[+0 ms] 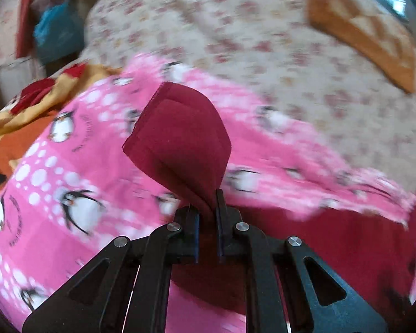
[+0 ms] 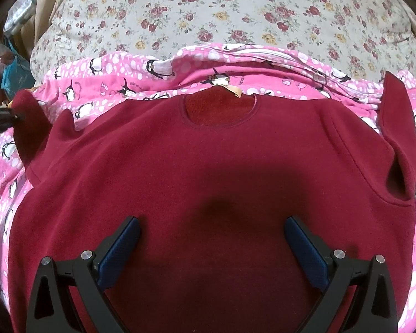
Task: Fold small clothes
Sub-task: 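Lift the sleeve with the left gripper and fold it across the body, release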
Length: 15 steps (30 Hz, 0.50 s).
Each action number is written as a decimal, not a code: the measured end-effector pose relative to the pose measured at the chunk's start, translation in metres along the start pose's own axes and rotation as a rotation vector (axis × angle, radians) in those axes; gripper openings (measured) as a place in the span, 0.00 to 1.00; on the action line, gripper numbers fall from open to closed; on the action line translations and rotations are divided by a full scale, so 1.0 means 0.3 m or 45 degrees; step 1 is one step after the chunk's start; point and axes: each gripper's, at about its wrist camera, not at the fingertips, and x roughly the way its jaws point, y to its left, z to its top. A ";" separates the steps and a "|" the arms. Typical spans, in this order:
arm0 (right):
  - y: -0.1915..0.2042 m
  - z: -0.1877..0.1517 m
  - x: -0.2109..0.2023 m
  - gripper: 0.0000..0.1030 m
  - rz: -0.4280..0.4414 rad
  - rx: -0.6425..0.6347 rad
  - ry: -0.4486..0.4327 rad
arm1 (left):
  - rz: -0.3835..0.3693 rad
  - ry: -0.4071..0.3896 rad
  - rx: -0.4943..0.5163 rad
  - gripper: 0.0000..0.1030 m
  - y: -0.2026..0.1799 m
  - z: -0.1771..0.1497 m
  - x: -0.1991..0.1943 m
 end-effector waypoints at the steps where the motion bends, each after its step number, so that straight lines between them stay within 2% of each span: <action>1: 0.002 0.001 0.000 1.00 0.000 -0.004 0.003 | -0.037 -0.007 0.014 0.07 -0.035 -0.009 -0.024; 6: -0.007 0.007 -0.044 1.00 0.036 -0.045 0.002 | -0.250 -0.001 0.095 0.07 -0.273 -0.070 -0.130; 9: -0.045 0.007 -0.091 1.00 0.025 -0.025 -0.031 | -0.350 0.047 0.150 0.07 -0.422 -0.131 -0.126; 12: -0.099 0.010 -0.133 1.00 0.018 0.012 -0.045 | -0.391 0.119 0.200 0.07 -0.550 -0.220 -0.076; 15: -0.150 0.016 -0.171 1.00 0.012 0.046 -0.064 | -0.357 0.180 0.257 0.08 -0.650 -0.312 -0.002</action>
